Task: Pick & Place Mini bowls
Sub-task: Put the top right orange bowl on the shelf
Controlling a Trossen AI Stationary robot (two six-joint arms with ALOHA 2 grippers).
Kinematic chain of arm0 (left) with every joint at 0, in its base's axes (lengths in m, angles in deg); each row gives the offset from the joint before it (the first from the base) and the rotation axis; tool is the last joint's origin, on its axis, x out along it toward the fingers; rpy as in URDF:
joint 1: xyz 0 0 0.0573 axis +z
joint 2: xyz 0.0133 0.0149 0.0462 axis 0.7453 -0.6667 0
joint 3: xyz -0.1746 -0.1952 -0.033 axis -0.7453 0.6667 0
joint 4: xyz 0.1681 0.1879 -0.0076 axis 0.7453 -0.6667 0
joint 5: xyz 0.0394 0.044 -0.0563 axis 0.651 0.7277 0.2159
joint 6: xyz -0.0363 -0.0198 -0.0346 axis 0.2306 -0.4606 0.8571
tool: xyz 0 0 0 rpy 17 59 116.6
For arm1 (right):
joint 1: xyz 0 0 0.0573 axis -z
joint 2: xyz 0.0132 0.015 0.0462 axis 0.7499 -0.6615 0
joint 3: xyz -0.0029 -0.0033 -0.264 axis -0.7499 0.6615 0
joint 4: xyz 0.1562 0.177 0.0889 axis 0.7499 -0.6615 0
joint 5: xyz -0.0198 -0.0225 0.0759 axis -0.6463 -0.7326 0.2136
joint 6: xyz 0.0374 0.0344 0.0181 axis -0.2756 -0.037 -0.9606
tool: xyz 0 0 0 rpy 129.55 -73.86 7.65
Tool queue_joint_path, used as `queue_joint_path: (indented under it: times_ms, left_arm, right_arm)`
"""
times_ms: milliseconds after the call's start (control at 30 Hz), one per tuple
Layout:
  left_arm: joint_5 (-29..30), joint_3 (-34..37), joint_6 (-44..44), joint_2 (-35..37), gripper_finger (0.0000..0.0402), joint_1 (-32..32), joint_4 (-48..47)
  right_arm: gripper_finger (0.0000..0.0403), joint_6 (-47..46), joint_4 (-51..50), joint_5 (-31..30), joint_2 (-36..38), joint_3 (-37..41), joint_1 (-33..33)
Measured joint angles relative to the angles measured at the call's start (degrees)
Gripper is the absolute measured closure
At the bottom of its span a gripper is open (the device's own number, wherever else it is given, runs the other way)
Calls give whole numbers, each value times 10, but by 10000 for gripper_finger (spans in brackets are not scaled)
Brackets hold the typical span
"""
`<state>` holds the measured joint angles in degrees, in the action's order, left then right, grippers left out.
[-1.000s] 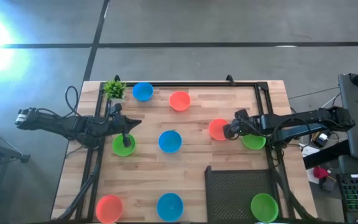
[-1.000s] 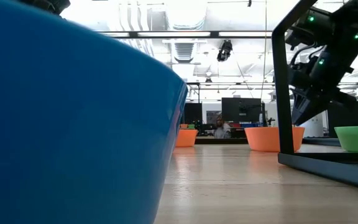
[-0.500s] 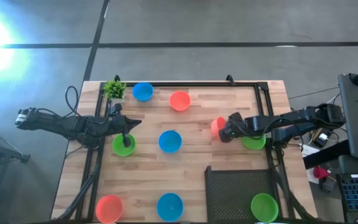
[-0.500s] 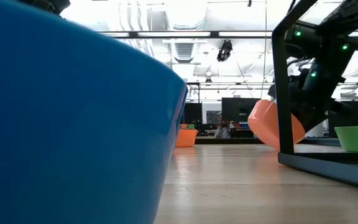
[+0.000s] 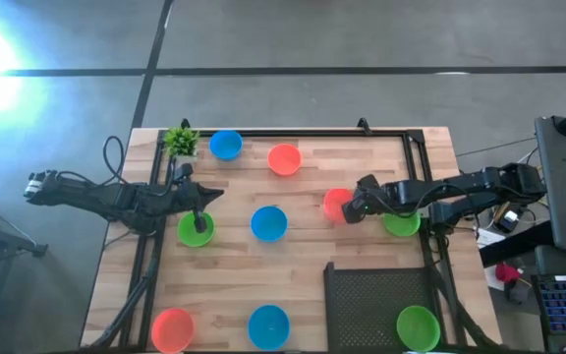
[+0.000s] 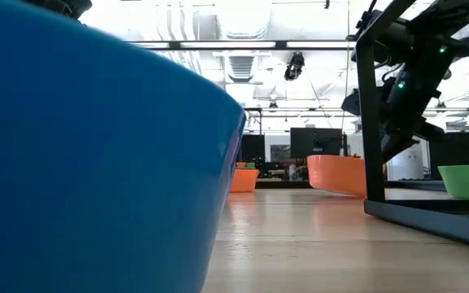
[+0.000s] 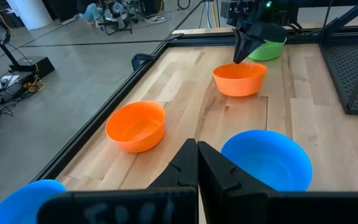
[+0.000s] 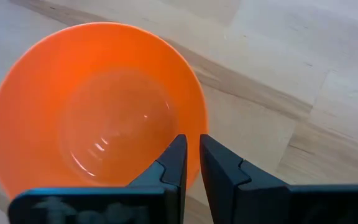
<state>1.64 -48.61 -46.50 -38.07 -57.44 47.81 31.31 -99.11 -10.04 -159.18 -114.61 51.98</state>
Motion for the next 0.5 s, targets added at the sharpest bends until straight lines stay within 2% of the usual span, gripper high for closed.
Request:
queue_joint_path:
  times_ms: [500]
  left_arm:
    - [0, 0, 0, 0, 402, 0, 0]
  right_arm:
    - [360, 4, -1, -5, 3, 0, 0]
